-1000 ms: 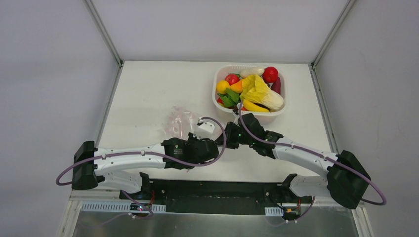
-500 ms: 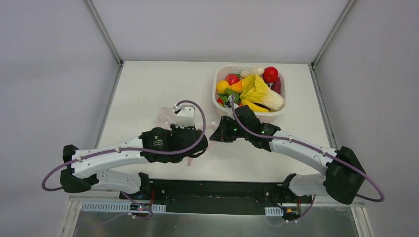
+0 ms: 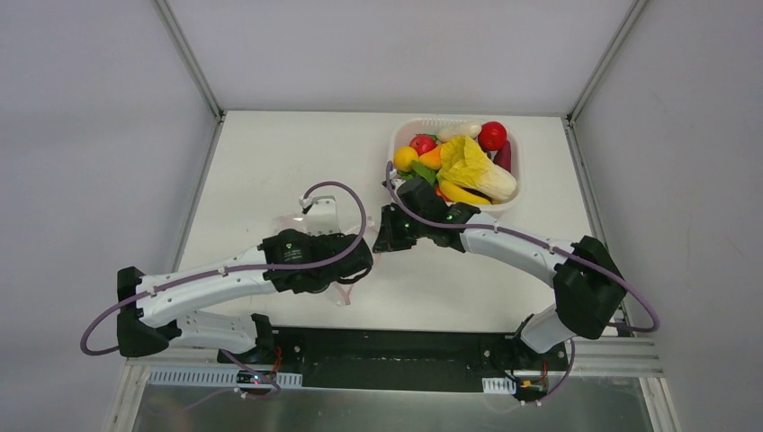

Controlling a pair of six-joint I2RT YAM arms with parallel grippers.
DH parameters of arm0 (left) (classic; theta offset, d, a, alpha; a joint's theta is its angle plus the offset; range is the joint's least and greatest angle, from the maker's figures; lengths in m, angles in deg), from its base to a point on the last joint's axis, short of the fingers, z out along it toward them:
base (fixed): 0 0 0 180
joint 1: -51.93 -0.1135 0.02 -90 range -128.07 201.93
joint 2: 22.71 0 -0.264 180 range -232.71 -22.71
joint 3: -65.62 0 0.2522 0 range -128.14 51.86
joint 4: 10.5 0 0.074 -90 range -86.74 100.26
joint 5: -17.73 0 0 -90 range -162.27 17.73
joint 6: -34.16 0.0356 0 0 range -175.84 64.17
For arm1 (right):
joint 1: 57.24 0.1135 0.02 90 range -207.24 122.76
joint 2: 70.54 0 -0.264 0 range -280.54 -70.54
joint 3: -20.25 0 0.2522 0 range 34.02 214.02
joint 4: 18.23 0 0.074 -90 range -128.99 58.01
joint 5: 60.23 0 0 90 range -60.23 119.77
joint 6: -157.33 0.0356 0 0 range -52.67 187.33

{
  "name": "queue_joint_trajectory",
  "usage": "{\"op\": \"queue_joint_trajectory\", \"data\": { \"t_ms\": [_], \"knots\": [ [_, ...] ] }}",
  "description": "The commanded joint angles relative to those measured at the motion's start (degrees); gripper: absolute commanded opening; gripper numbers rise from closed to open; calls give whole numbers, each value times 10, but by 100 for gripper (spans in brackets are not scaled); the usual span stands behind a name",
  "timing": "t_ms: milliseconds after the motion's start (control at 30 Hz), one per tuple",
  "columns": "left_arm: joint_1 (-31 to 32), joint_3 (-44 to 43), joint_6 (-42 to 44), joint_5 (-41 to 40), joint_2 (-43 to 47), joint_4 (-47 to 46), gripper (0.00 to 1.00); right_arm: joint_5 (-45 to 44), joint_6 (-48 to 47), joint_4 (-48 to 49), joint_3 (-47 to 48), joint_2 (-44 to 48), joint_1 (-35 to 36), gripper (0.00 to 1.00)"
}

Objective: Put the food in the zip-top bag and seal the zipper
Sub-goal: Open the zipper of the food storage bag at the center of the board.

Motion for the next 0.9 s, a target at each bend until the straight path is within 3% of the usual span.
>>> {"op": "queue_joint_trajectory", "data": {
  "t_ms": [0, 100, 233, 400, 500, 600, 733, 867],
  "knots": [
    [-47, 74, -3, 52, 35, -83, 0, -10, -5, -14, 16, -1, -1, 7],
    [-68, 106, 8, 62, 54, -132, 0, 27, 43, 39, -7, 12, -1, 18],
    [-76, 108, 20, 59, 50, -167, 0, 37, 150, 138, -65, 20, -1, 47],
    [-77, 116, 20, 59, 40, -193, 0, 46, 258, 289, -141, 29, 5, 51],
    [-78, 124, 19, 57, 41, -199, 0, 52, 269, 311, -139, 25, 16, 45],
    [-79, 133, 13, 50, 46, -196, 0, 34, 256, 297, -136, 29, 24, 23],
    [-81, 139, 4, 31, 61, -176, 0, -10, 209, 235, -131, 34, 28, 2],
    [-82, 109, 2, -8, 83, -106, 0, -52, 140, 130, -100, 23, 27, 0]
  ]
}}
